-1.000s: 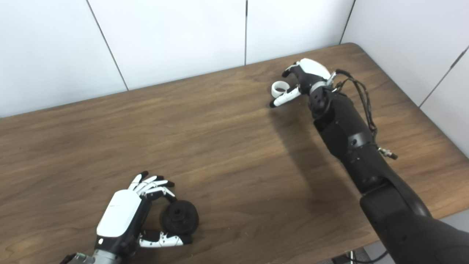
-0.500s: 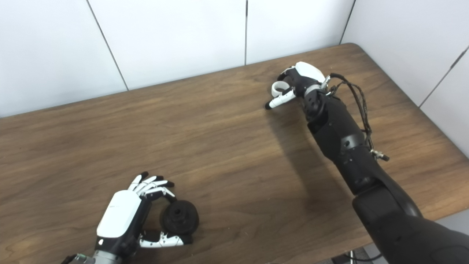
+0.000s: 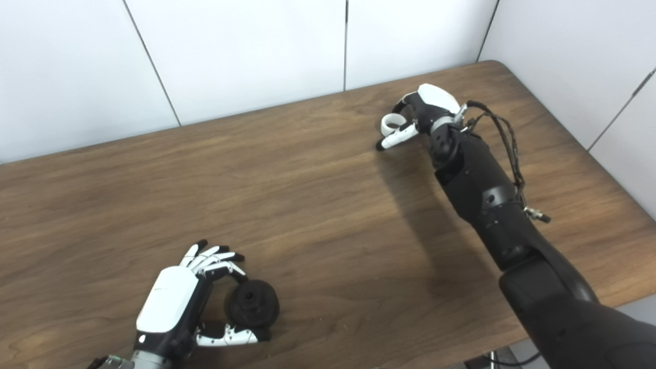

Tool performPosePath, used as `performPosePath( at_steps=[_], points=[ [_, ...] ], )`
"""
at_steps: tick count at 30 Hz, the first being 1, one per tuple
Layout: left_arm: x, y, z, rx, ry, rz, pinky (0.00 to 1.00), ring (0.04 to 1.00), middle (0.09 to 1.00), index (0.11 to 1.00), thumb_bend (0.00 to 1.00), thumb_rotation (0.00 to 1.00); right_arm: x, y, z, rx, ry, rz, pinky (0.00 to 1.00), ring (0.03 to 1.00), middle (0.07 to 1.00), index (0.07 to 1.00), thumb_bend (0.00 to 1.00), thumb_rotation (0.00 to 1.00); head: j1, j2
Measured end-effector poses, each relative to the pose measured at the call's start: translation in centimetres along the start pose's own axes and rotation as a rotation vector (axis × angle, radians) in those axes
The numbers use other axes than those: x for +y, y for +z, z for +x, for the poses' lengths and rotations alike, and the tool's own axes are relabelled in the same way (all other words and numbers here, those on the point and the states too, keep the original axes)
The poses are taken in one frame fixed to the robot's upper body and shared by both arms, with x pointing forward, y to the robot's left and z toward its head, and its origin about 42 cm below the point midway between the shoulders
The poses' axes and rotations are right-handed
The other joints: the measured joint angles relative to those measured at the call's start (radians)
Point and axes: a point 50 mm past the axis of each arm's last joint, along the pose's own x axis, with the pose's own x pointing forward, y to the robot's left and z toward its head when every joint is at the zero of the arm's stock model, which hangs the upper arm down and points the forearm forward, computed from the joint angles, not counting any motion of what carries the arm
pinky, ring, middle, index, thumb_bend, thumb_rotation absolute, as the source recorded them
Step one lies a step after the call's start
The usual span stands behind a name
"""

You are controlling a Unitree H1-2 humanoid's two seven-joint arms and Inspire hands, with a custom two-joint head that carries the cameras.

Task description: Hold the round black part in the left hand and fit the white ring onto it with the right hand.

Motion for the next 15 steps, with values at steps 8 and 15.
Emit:
performPosePath(
  at_steps=[8,15],
  points=[
    [-0.02,0.01,-0.08,0.002,0.002,-0.002,0.97,0.865,0.763,0.485,0.52,0.05,-0.17,-0.16,0.02,0.001,0.000,0.001,1.00,1.000,0.928,0.708,0.90,0.33,0.000,0.000],
    [-0.02,0.00,-0.10,0.003,0.003,-0.002,0.98,0.865,0.763,0.485,0.52,0.05,-0.16,-0.15,0.02,0.000,0.000,0.000,1.00,0.999,0.891,0.706,0.90,0.33,0.000,0.000]
  ],
)
